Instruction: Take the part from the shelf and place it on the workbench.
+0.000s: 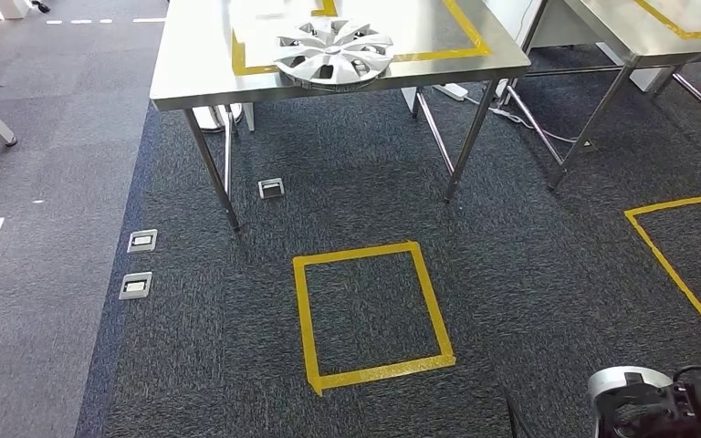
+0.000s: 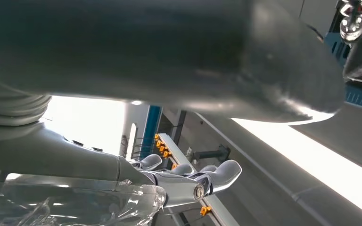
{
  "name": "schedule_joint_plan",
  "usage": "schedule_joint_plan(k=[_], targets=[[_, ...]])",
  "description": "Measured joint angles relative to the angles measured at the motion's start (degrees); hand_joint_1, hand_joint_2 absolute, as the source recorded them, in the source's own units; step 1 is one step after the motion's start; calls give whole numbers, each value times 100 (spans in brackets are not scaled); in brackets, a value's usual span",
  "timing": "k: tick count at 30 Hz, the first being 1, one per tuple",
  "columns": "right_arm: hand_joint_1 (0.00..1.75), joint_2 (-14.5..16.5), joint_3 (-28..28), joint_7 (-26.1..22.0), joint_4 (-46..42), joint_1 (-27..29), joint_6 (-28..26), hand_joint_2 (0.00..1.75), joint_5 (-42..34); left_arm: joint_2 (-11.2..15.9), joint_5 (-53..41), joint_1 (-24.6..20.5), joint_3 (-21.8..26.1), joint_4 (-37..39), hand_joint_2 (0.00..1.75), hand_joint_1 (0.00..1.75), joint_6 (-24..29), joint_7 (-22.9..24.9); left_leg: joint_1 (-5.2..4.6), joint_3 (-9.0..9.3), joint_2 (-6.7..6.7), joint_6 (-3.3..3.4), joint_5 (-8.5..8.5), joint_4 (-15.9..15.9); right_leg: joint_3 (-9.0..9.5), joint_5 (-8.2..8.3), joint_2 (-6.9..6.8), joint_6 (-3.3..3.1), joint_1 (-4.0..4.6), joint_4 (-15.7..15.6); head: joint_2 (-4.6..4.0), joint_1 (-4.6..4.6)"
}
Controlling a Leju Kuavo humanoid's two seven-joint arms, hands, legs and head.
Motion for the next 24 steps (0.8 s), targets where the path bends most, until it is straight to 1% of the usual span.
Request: schedule_joint_plan(k=[1, 2, 3, 4, 5, 6, 7, 8, 9, 10, 11, 12, 14, 15, 16, 17, 18, 19, 20, 21, 22, 23, 24], targets=[[0, -14, -28, 79, 34, 60, 0, 0, -81, -3, 27, 4, 0, 0, 0, 0, 5, 38, 18, -45, 4, 50, 54, -27, -52, -176, 14, 39, -5, 131, 0, 21], [0, -38, -55, 179, 102, 130, 2, 0, -196, -6, 57, 7, 0, 0, 0, 0, 14, 90, 31, -88, 9, 81, 107, -36, -126, -429, 27, 74, -17, 369, 0, 46], [0, -71, -75, 299, 207, 200, 18, 0, -355, -8, 99, 10, 0, 0, 0, 0, 26, 162, 33, -143, 9, 98, 152, -35, -212, -699, 31, 107, -29, 702, 0, 81], [0, -114, -86, 424, 372, 263, 49, 44, -574, -9, 155, 15, 1, 0, 44, 0, 41, 259, 32, -196, 12, 101, 195, -32, -294, -890, 31, 132, -43, 1064, 0, 108], [0, -164, -86, 533, 604, 314, 91, 87, -845, -8, 207, 22, 5, 0, 87, 0, 56, 358, 32, -242, 15, 94, 236, -28, -335, -950, 30, 151, -53, 1344, 0, 126], [0, -216, -83, 633, 889, 360, 159, 131, -1177, -7, 255, 27, 13, 0, 131, 0, 69, 460, 31, -288, 18, 86, 275, -23, -308, -891, 28, 163, -61, 1472, 0, 140], [0, -263, -73, 715, 1241, 400, 253, 175, -1575, -9, 286, 33, 24, 0, 175, 0, 77, 547, 33, -334, 18, 75, 310, -18, -182, -745, 26, 164, -67, 1386, 0, 158], [0, -301, -60, 780, 1642, 432, 367, 175, -1969, -14, 297, 37, 35, 0, 175, 0, 80, 601, 34, -373, 15, 61, 340, -9, 44, -577, 25, 154, -70, 1083, 0, 176], [0, -329, -43, 830, 2067, 458, 490, 175, -2327, -21, 291, 39, 44, 0, 175, 0, 80, 640, 32, -418, 8, 45, 363, 1, 318, -479, 25, 131, -69, 671, 0, 194], [0, -345, -19, 845, 2545, 469, 603, 175, -2660, -31, 278, 40, 49, 0, 175, 0, 80, 668, 28, -459, -4, 20, 386, 12, 565, -440, 25, 102, -60, 268, 0, 208], [0, -353, 9, 807, 3047, 471, 704, 175, -2945, -40, 265, 39, 51, 0, 175, 0, 80, 689, 26, -493, -15, -14, 413, 21, 730, -447, 22, 72, -45, -22, 0, 215], [0, -351, 44, 695, 3597, 457, 823, 175, -3225, -49, 253, 40, 53, 0, 175, 0, 80, 712, 29, -522, -25, -50, 440, 25, 802, -483, 15, 48, -26, -170, 0, 220], [0, -300, 139, 354, 4814, 386, 1144, 175, -3780, -65, 242, 41, 55, 0, 175, 0, 77, 756, 41, -554, -36, -120, 473, 29, 800, -491, -4, 9, -9, -263, 0, 223], [0, -253, 192, 187, 5435, 360, 1337, 175, -4029, -71, 238, 37, 55, 0, 175, 0, 73, 780, 43, -586, -35, -152, 436, 55, 803, -484, -23, -26, -16, -302, 0, 219], [0, -204, 238, 71, 5974, 351, 1515, 175, -4225, -78, 231, 32, 55, 0, 175, 0, 68, 800, 43, -639, -33, -183, 341, 151, 804, -475, -44, -62, -30, -340, 0, 199], [0, -147, 283, 17, 6496, 358, 1685, 175, -4394, -81, 219, 27, 55, 0, 175, 0, 61, 825, 45, -731, -30, -212, 179, 360, 803, -467, -67, -103, -43, -369, 0, 166], [0, -84, 329, 38, 7069, 342, 1856, 175, -4527, -84, 202, 28, 54, 0, 175, 0, 54, 857, 52, -856, -25, -234, -16, 678, 799, -454, -81, -131, -43, -363, 0, 130], [0, -15, 382, 190, 7680, 318, 2026, 175, -4655, -85, 178, 32, 54, 1, 175, 0, 42, 894, 58, -987, -24, -246, -192, 1055, 791, -455, -86, -149, -36, -355, 0, 90], [0, 57, 435, 469, 8327, 332, 2202, 175, -4796, -84, 155, 34, 52, 1, 175, 0, 26, 936, 60, -1099, -23, -251, -293, 1372, 789, -464, -94, -162, -26, -339, 0, 52], [0, 118, 481, 801, 8911, 403, 2370, 175, -4918, -84, 136, 37, 51, 1, 175, 0, 12, 974, 58, -1146, -23, -248, -281, 1530, 788, -482, -110, -170, -14, -317, 0, 26], [0, 164, 514, 1152, 9367, 523, 2504, 175, -5022, -85, 123, 42, 50, 2, 175, 0, 1, 1002, 54, -1111, -23, -237, -165, 1485, 782, -505, -131, -177, -4, -286, 0, 9], [0, 205, 536, 1478, 9730, 630, 2602, 175, -5086, -84, 120, 47, 49, 2, 175, 0, -4, 1020, 50, -995, -24, -215, 29, 1247, 772, -531, -137, -182, 4, -249, 0, 0], [0, 224, 546, 1615, 9897, 692, 2648, 175, -5108, -84, 119, 52, 49, 1, 175, 0, -4, 1028, 50, -924, -23, -204, 139, 1104, 766, -544, -142, -184, 7, -229, 0, 3]])
